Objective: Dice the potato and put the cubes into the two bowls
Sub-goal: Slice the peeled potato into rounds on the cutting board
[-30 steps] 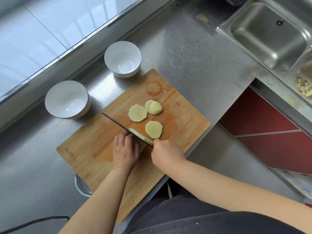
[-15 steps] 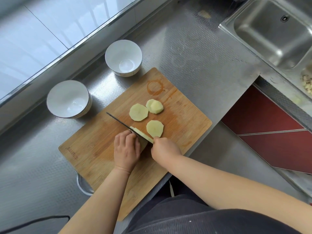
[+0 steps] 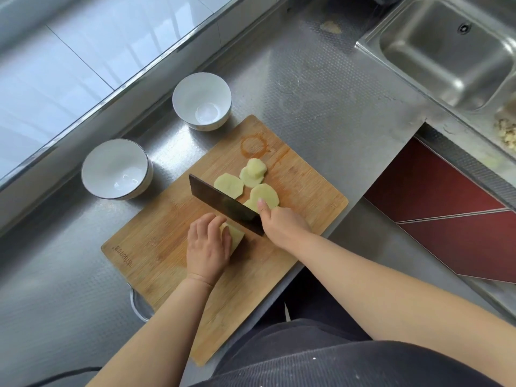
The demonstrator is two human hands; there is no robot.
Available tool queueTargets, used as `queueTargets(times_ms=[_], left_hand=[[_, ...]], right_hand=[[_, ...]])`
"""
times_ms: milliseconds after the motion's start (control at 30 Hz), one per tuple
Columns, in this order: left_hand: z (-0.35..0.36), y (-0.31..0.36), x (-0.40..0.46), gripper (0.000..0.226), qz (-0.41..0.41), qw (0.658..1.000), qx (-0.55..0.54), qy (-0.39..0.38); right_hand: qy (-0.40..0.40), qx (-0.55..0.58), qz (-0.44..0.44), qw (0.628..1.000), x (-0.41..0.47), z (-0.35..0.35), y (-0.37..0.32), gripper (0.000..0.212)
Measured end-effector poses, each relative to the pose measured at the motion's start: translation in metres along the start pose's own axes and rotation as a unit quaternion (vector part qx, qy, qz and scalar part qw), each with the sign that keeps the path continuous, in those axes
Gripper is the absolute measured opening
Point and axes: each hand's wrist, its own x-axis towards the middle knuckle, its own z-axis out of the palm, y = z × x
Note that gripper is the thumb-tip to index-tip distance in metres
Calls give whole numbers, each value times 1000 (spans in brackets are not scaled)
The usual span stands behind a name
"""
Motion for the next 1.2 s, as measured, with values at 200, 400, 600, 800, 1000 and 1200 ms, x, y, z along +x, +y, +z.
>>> queueTargets(times_ms=[200, 400, 600, 800, 1000, 1200], left_hand=[[-10, 0, 14, 34, 55, 998, 29, 27], [-30, 3, 35, 36, 88, 993, 77, 10], [-33, 10, 35, 35, 77, 992, 97, -9], [-28, 17, 32, 38, 90, 991, 85, -55], [-23, 27, 47, 49, 61, 983, 97, -145], [-12, 35, 79, 74, 25, 972, 99, -212]], right_hand=[[33, -67, -73, 994, -16, 6, 10, 67], [109, -110, -141, 978, -33, 16, 13, 59], [168, -103, -159, 967, -32, 8, 11, 58], [181, -119, -144, 966, -31, 9, 16, 56], [176, -113, -134, 969, -34, 7, 17, 55], [159, -127, -145, 968, -43, 12, 13, 58]])
